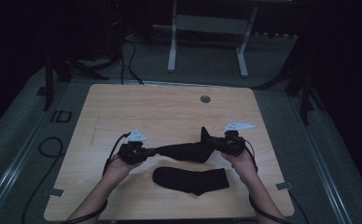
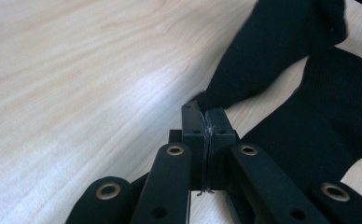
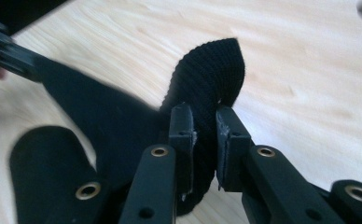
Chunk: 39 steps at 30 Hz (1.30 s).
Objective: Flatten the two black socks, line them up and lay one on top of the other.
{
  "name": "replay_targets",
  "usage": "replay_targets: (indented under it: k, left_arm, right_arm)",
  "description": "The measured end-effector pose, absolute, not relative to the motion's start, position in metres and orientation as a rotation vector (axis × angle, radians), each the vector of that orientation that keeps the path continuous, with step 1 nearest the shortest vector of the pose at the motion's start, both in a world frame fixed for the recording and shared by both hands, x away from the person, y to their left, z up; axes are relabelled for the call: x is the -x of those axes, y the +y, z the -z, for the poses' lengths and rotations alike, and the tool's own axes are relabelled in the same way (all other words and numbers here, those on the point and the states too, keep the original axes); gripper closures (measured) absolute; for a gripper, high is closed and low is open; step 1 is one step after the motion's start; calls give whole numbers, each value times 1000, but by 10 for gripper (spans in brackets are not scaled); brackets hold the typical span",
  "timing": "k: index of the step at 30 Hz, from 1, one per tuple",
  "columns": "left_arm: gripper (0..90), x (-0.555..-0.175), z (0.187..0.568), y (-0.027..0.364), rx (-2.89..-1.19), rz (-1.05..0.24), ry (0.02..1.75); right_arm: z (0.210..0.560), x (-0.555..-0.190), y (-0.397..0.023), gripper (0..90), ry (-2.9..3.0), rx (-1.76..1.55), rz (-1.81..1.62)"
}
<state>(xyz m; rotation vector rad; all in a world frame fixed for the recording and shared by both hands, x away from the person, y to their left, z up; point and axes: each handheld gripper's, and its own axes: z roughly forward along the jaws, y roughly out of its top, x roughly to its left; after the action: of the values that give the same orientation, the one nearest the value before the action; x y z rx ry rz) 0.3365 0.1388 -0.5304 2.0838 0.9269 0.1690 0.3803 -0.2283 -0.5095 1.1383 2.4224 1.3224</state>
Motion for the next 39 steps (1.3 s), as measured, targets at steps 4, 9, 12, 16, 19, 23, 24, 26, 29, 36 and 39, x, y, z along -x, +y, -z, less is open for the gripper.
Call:
replay_targets:
  k: [4, 9, 12, 16, 19, 23, 24, 26, 29, 36, 39]
  left_arm:
    - [891, -342, 538, 133, -2119, -147, 933]
    - [889, -349, 541, 129, -2129, -123, 933]
    - [888, -351, 541, 129, -2129, -115, 932]
    - [885, -353, 540, 132, -2130, -112, 954]
    - [803, -354, 540, 134, -2160, -123, 961]
    - [586, -353, 537, 139, -2160, -205, 1025]
    - [558, -353, 536, 141, -2154, -220, 1034]
    - [548, -351, 533, 144, -2151, -253, 1049]
    - [541, -347, 527, 145, -2134, -284, 1035]
    - [830, -339, 521, 132, -2102, -222, 939]
    - [897, -342, 532, 123, -2144, -198, 936]
  right_arm:
    - [532, -384, -234, 776, 2447, -1196, -1281]
    - [548, -386, -244, 712, 2428, -1264, -1260]
    - [550, -385, -252, 677, 2415, -1286, -1244]
    - [546, -383, -266, 604, 2367, -1313, -1216]
    - [542, -383, -276, 593, 2343, -1337, -1225]
    - [531, -384, -274, 616, 2322, -1288, -1186]
    - [527, -385, -272, 616, 2312, -1273, -1174]
    - [520, -386, -267, 614, 2299, -1245, -1178]
    - [509, -387, -256, 646, 2323, -1197, -1237]
    - [513, -397, -230, 889, 2360, -1153, -1179]
    - [526, -403, -222, 896, 2401, -1142, -1098]
